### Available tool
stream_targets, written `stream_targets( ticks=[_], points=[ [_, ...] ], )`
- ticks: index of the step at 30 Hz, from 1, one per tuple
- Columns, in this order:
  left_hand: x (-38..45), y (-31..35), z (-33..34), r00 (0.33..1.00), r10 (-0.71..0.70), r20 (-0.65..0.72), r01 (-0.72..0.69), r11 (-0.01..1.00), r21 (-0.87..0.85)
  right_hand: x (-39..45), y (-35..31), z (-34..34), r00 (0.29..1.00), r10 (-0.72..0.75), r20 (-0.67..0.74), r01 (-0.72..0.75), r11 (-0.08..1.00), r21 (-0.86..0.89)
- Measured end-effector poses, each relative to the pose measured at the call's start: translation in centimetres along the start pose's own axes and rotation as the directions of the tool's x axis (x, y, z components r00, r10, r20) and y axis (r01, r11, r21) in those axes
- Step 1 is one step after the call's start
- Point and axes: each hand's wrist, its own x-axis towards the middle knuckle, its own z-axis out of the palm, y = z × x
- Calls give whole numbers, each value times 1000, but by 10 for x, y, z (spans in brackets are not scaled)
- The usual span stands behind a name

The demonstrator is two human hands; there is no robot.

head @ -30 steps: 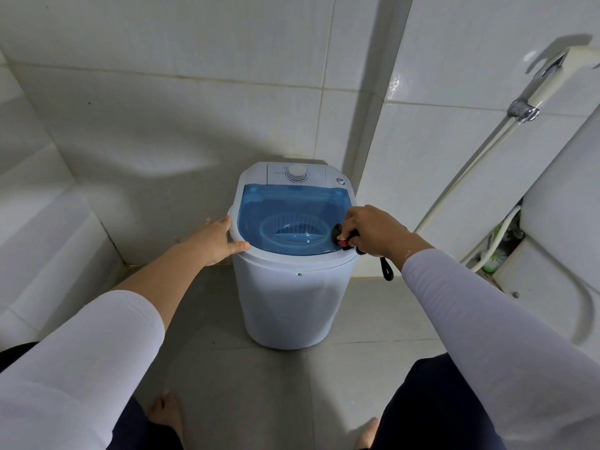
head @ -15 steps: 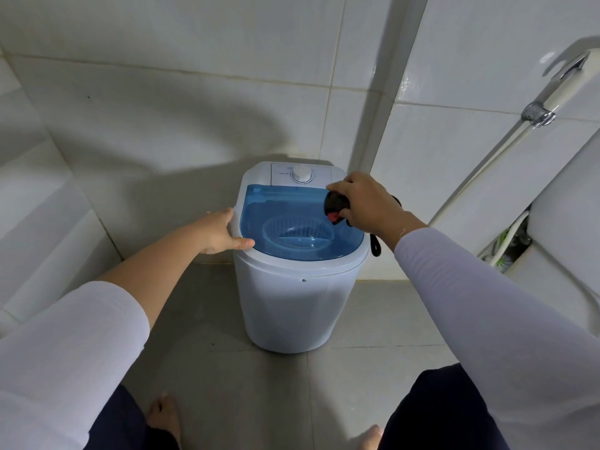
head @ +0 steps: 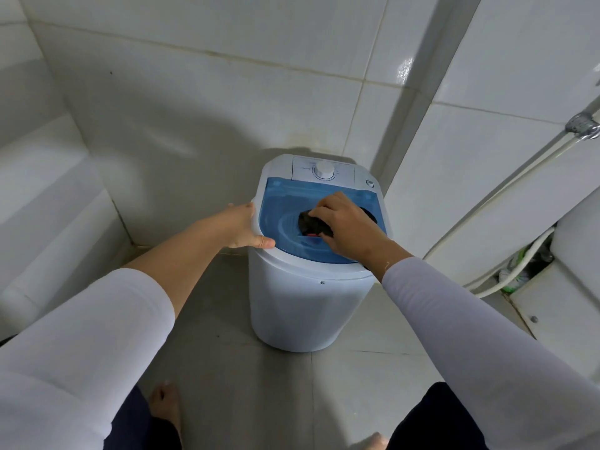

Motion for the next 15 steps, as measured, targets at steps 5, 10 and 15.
stream_targets(
  ticks=[5, 10, 15],
  points=[
    [4, -6, 1, 1000, -8, 14, 8, 1000, -7, 3, 2, -7, 991, 53, 123, -68, 989, 128],
    [7, -8, 3, 1000, -26, 10, 25, 1000, 11, 11, 0, -6, 982, 107, 155, -131, 980, 149],
    [10, -10, 3, 999, -37, 13, 37, 999, 15, 15, -4, -8, 963, 204, 178, -234, 958, 167]
  ],
)
